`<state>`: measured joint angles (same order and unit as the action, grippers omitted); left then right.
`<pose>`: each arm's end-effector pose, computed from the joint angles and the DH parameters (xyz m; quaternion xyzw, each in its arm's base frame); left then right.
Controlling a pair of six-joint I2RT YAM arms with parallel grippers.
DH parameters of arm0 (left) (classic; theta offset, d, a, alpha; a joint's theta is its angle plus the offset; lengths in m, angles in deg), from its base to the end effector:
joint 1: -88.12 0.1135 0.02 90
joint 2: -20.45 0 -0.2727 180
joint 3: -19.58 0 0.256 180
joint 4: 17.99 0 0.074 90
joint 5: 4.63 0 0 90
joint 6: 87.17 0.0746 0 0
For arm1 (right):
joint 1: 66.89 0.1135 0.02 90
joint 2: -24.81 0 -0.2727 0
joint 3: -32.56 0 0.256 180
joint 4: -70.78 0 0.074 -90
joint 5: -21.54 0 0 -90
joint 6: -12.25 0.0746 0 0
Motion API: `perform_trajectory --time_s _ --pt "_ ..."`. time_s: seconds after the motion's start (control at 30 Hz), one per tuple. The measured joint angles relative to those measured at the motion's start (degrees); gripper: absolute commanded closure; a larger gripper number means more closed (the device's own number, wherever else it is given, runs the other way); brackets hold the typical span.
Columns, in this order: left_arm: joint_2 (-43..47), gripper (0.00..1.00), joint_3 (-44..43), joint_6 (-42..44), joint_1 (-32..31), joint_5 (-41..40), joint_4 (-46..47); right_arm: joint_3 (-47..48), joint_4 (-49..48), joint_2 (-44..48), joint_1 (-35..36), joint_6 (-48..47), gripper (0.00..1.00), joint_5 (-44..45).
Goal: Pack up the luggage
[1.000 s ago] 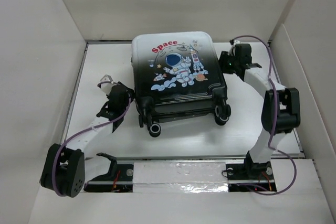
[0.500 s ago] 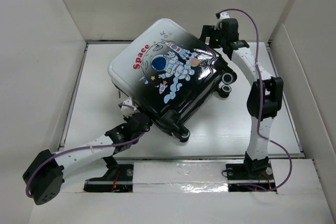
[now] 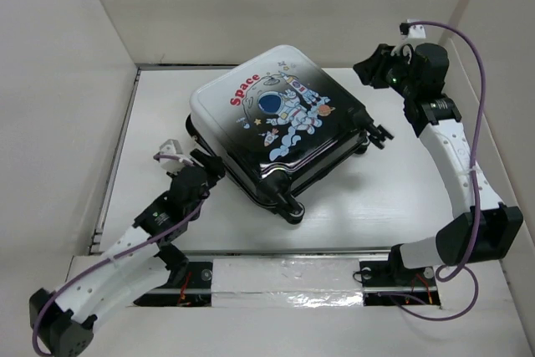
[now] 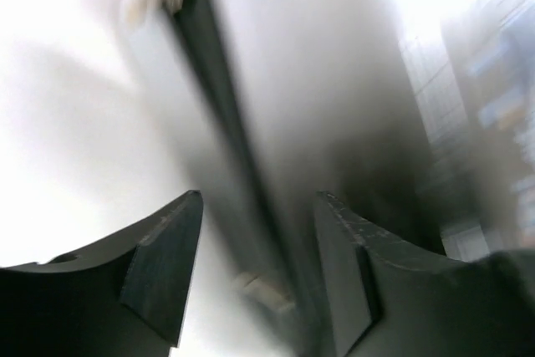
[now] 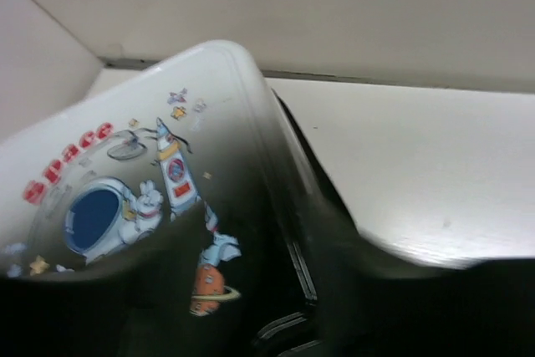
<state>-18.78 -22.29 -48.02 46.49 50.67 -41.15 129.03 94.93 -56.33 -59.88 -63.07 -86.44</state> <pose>0.1712 -0.0953 0.2503 -0.2324 0.7682 -0.2234 0.5532 0.3626 0.0678 0.4284 -0.0513 0.7552 0.2375 0.6088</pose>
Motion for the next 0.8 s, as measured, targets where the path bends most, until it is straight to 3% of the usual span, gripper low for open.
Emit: perform_trajectory --time_s 0.07,0.13,0.27,0.43,0.63,0.8 --pt "3.5 0.49 -1.44 0.04 2.49 -0.04 1.81 -2.8 -0.5 2.21 -0.35 0.02 0.87 -0.17" --pt "4.98 0.49 -2.73 0.39 4.61 -0.02 4.39 -9.53 -2.34 6.38 0.72 0.44 0.95 -0.35" --pt "0.96 0.47 -8.92 1.44 8.7 -0.02 7.85 -27.96 -3.91 20.55 8.37 1.97 0.97 1.11" --pt "-13.0 0.46 -21.94 2.69 18.27 7.08 13.25 -40.54 -3.76 35.08 13.62 2.36 0.97 5.09" --pt "-27.96 0.48 -30.25 1.79 33.53 20.41 17.38 -47.58 -2.12 37.64 13.11 2.69 0.96 9.33" --pt "-43.5 0.48 -41.31 4.87 44.06 28.09 13.51 -50.14 -2.05 37.29 12.79 2.64 0.96 9.44"
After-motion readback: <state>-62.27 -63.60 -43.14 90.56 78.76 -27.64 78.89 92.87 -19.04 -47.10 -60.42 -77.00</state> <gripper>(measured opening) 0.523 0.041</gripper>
